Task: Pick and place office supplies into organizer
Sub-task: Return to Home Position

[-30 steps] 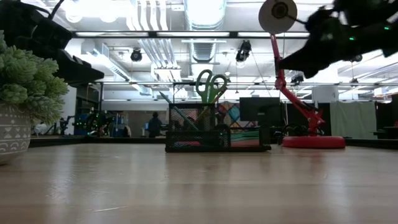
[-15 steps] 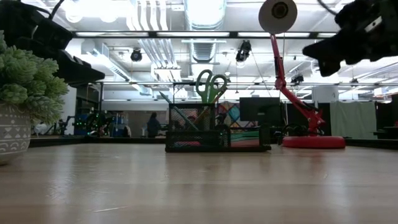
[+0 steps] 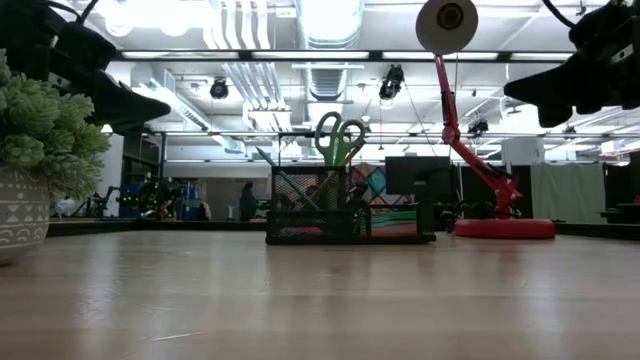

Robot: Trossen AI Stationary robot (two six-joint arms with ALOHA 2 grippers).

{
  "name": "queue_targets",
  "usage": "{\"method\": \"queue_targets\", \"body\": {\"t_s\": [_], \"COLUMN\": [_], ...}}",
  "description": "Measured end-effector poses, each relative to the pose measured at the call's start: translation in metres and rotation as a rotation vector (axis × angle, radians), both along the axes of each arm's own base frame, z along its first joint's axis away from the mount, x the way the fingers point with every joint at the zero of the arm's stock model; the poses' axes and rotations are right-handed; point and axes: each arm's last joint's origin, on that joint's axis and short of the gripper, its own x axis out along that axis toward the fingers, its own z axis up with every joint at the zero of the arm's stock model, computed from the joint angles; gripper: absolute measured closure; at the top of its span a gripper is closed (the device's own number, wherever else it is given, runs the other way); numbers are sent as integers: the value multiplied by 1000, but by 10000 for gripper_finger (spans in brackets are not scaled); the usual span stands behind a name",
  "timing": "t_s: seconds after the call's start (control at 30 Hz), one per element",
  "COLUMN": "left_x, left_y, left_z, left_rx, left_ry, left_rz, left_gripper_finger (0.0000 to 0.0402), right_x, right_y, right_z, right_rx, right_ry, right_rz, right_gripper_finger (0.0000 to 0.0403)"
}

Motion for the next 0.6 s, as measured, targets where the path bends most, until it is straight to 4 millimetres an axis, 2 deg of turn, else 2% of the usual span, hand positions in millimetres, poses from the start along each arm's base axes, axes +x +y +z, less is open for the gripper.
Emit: {"method": "queue_targets", "body": {"t_s": [0.3,0.6], "left_x": [-7,-11], "left_y": [-2,-3], "left_z": [12,8], "left_rx": [7,-4], "left_ry": [-139,-107], "left_rz": [-68,-71], "left_gripper_finger": [402,402], "right_x": [-3,-3], "right_y": [-1,-1], "right_z": [2,1], "right_rx": [-18,-9], "right_ry": [-11,-6], "right_rz": [-9,-13], "right_gripper_finger": [394,394]}}
